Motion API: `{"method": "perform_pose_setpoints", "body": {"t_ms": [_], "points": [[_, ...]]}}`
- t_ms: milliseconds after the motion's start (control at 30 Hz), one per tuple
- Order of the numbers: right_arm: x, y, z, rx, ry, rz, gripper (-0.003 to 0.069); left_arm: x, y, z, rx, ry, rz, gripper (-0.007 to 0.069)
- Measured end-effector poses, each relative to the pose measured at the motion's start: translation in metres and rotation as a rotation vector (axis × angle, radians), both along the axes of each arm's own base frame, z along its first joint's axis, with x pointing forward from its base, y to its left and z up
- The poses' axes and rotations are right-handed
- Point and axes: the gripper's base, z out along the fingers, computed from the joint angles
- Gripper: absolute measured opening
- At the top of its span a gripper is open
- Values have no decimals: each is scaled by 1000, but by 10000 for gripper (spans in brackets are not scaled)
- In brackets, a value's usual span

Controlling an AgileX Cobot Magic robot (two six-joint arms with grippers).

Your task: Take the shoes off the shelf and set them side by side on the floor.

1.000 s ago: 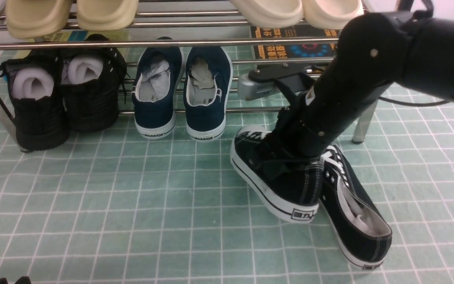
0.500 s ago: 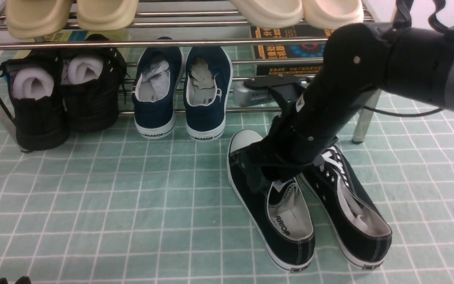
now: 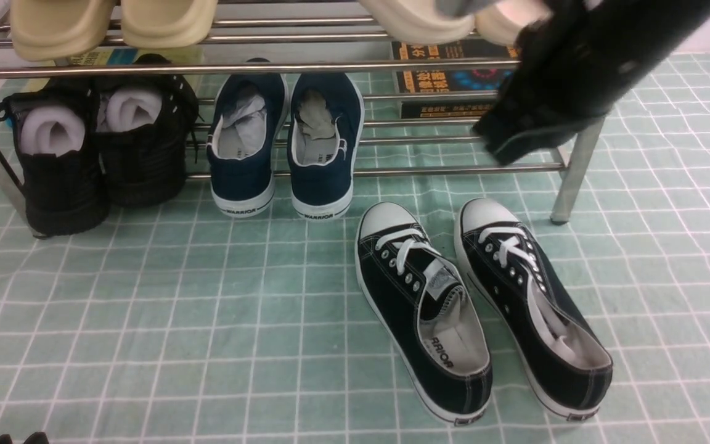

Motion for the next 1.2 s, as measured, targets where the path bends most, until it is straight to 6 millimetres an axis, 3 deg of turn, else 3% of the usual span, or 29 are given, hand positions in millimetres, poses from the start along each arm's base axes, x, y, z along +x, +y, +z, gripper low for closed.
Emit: {"method": "perform_pose_setpoints", "body": {"t_ms": [100,233,267,333,367,433,500,567,700,833,933,1200], "points": [[-38,-29,46,69,-125,-74,-15,0,0,0,0,0,0,243],[-96,-68,86,177,-245,-129,-15,0,0,0,0,0,0,243],[-100,-70,87,182,-250,-130,-15,0,0,0,0,0,0,243],[-144,-98,91,224,-301,-138,-15,0,0,0,0,0,0,243],[-151,-103,90,229,-306,-140,-15,0,0,0,0,0,0,243],[-187,-125,72,238,-316,-142,-15,0,0,0,0,0,0,243],[-207,-137,53,258,-331,-144,-15,0,0,0,0,0,0,243],[-235,-154,10,390,-469,-145,-15,0,0,0,0,0,0,243],[-237,-155,-60,543,-658,-140,-15,0,0,0,0,0,0,243],[-234,-155,-106,595,-761,-141,-15,0,0,0,0,0,0,243],[-231,-154,-122,613,-793,-149,-15,0,0,0,0,0,0,243],[-228,-152,-138,596,-773,-153,-12,0,0,0,0,0,0,243]]}}
